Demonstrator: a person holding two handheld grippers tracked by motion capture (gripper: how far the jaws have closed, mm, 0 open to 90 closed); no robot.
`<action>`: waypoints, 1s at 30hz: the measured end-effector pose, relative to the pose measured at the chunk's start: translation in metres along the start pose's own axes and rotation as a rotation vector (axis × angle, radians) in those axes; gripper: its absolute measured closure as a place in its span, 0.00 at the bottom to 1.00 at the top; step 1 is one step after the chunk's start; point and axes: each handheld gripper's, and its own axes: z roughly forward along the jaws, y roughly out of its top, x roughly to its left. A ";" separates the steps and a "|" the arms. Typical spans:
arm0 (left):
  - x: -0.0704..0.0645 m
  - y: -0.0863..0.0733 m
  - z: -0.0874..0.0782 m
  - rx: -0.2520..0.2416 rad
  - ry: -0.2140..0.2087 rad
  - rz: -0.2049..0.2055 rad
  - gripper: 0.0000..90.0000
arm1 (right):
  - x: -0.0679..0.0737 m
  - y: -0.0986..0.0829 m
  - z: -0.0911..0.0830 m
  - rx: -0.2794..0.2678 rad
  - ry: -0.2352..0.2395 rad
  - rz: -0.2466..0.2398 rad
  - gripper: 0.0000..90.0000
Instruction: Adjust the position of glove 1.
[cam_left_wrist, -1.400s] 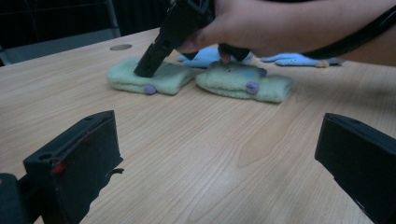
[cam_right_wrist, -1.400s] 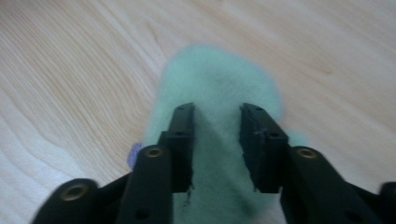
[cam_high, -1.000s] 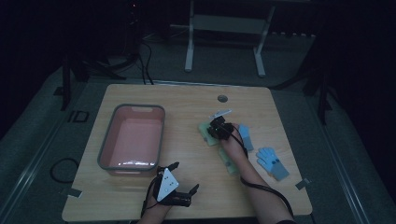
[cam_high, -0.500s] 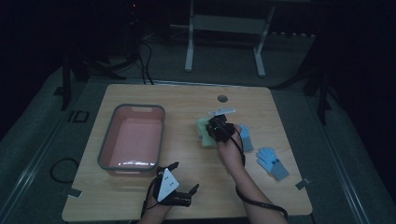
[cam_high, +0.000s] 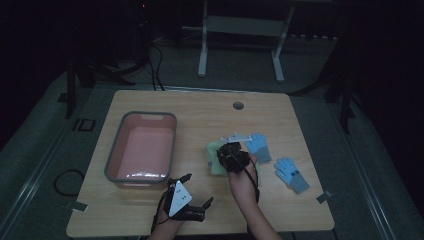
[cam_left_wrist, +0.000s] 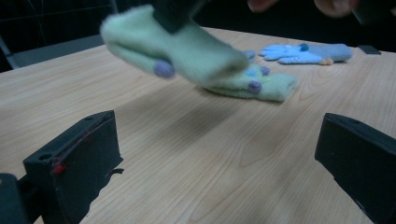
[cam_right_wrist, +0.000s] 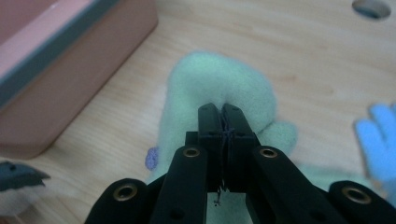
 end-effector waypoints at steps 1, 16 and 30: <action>0.000 0.000 0.000 -0.002 0.002 -0.002 0.00 | 0.001 -0.004 0.001 0.003 -0.004 0.004 0.98; -0.001 0.000 0.000 -0.004 -0.003 0.000 0.00 | 0.008 -0.038 0.060 0.098 -0.061 0.028 0.96; 0.000 0.000 0.000 0.000 -0.008 0.000 0.00 | -0.003 -0.033 0.055 0.046 0.008 -0.033 0.75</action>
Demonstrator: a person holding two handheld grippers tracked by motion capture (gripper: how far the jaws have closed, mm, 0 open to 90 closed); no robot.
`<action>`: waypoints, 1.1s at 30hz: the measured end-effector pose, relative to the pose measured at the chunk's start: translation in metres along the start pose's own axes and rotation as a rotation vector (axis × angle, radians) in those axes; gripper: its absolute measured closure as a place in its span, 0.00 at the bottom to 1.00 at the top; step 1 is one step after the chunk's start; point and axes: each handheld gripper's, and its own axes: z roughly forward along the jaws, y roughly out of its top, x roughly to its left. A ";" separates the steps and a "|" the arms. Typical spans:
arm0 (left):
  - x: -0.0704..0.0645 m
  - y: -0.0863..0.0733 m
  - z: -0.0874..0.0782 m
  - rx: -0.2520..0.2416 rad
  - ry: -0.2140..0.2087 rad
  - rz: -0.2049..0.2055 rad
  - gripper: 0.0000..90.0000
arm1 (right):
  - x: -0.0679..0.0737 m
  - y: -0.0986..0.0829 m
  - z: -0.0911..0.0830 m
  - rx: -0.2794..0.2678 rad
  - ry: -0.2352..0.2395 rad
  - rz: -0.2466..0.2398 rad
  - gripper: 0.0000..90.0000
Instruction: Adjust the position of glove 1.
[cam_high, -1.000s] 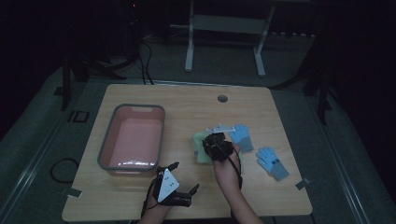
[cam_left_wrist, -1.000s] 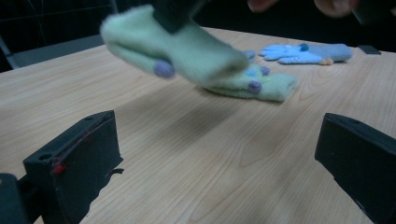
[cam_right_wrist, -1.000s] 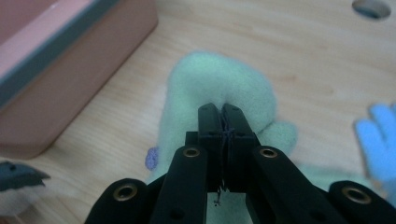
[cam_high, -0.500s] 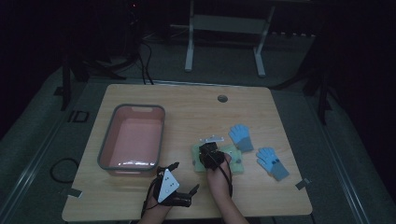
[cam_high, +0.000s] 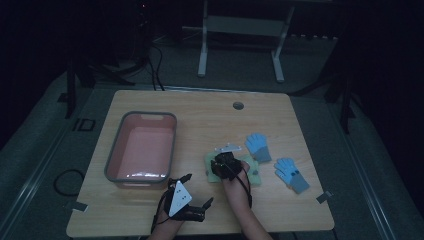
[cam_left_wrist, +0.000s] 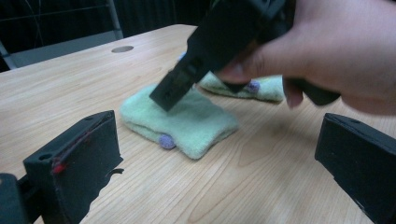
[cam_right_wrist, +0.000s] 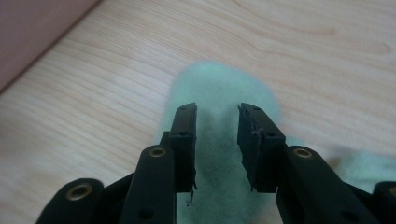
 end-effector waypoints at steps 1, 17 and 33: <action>0.000 0.000 0.000 0.002 -0.001 0.001 0.00 | -0.002 0.002 -0.003 -0.006 0.003 -0.008 0.75; 0.000 0.000 0.000 0.002 -0.002 0.003 0.00 | -0.045 0.005 -0.046 -0.018 0.068 -0.144 0.68; -0.002 0.000 0.000 0.002 0.009 0.015 0.00 | -0.093 -0.023 -0.072 -0.008 0.061 -0.163 0.68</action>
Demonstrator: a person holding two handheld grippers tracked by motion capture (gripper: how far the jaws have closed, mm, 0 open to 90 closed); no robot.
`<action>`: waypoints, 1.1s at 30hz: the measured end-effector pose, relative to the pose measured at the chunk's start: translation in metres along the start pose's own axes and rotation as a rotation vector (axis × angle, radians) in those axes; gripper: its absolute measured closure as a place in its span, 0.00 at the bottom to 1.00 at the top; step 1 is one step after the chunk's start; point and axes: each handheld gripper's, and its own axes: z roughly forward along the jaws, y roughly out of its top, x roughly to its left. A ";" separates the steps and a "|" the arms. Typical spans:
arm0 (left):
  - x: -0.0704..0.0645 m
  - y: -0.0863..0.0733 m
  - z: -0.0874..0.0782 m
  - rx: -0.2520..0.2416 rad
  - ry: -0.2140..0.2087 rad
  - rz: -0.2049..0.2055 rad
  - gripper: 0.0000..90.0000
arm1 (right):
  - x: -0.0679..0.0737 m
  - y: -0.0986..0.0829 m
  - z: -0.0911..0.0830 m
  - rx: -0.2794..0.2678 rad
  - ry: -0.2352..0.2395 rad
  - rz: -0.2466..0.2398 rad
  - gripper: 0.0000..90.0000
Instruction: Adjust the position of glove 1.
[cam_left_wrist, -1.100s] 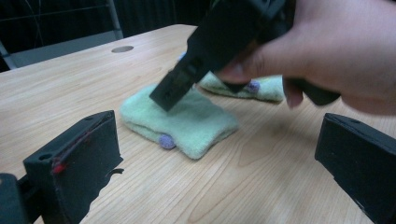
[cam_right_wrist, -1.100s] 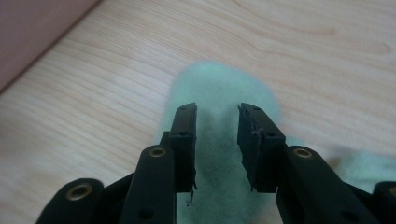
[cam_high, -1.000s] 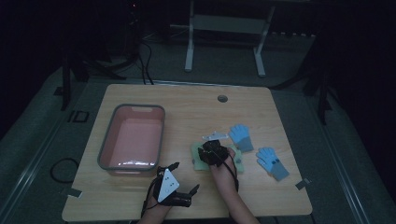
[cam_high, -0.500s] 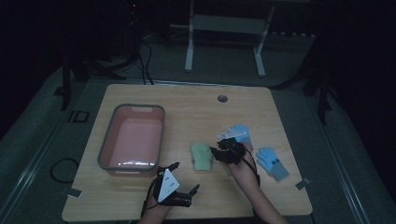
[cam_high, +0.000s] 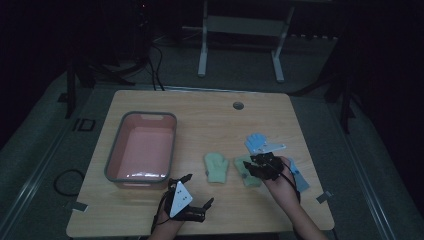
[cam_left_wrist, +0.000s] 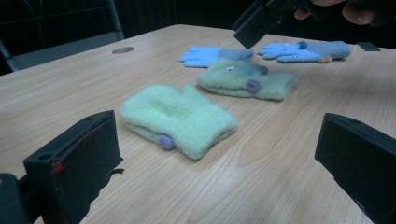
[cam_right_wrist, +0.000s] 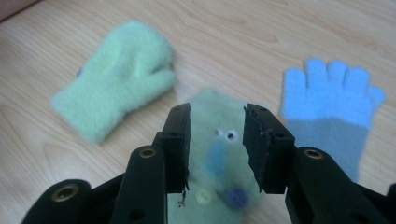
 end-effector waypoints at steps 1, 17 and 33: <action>0.000 0.000 0.000 0.000 0.000 0.000 0.00 | 0.000 0.000 0.000 0.000 0.000 0.000 0.68; -0.001 0.000 0.000 0.001 0.001 0.007 0.00 | -0.001 -0.017 0.010 -0.024 0.048 -0.079 0.69; -0.001 0.000 0.000 -0.002 0.002 0.010 0.00 | -0.015 -0.036 0.039 -0.008 0.057 -0.006 0.74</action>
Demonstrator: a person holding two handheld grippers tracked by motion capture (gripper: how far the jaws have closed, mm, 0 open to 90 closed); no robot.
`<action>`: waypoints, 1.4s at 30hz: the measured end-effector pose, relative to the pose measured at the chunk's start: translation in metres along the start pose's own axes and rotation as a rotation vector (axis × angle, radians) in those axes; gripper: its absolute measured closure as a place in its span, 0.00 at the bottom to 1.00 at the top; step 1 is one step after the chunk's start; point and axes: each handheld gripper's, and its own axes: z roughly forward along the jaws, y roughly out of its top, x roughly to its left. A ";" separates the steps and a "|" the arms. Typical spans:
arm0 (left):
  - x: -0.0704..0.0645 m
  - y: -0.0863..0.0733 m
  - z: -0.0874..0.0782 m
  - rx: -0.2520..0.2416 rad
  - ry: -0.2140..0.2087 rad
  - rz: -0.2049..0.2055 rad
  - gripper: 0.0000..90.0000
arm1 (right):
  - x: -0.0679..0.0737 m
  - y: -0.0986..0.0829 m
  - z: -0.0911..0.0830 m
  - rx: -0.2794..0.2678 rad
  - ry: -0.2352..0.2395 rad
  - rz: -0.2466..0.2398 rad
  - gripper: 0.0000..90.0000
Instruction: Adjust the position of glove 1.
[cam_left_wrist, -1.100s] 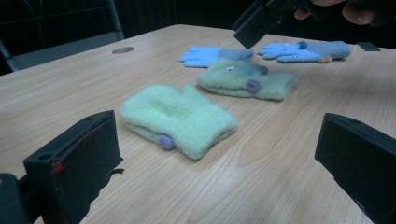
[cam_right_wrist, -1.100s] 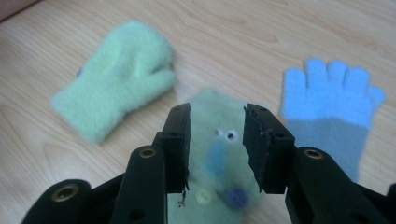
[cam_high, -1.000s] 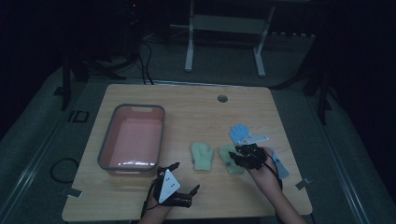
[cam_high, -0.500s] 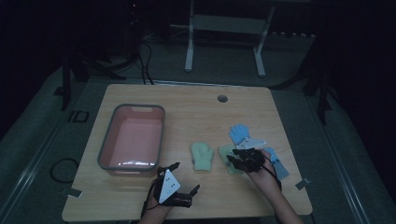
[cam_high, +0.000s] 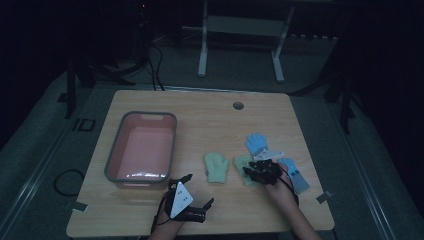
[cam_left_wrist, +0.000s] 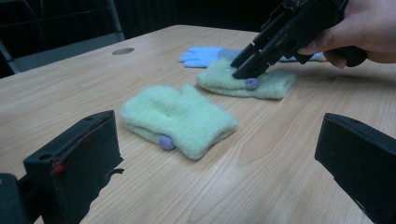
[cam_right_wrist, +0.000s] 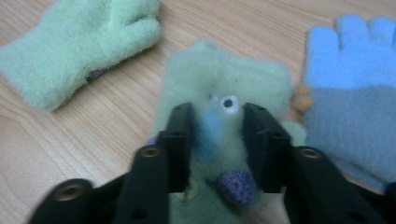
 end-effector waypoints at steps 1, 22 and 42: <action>0.000 0.000 0.000 -0.002 0.000 -0.001 0.00 | 0.000 0.000 0.000 0.002 -0.004 0.008 0.78; 0.000 0.000 0.000 -0.003 0.003 -0.005 0.00 | 0.047 0.061 -0.052 -0.120 -0.161 0.127 0.95; 0.001 -0.001 -0.001 -0.015 0.000 -0.008 0.00 | 0.099 0.094 -0.005 -0.062 -0.126 0.134 0.95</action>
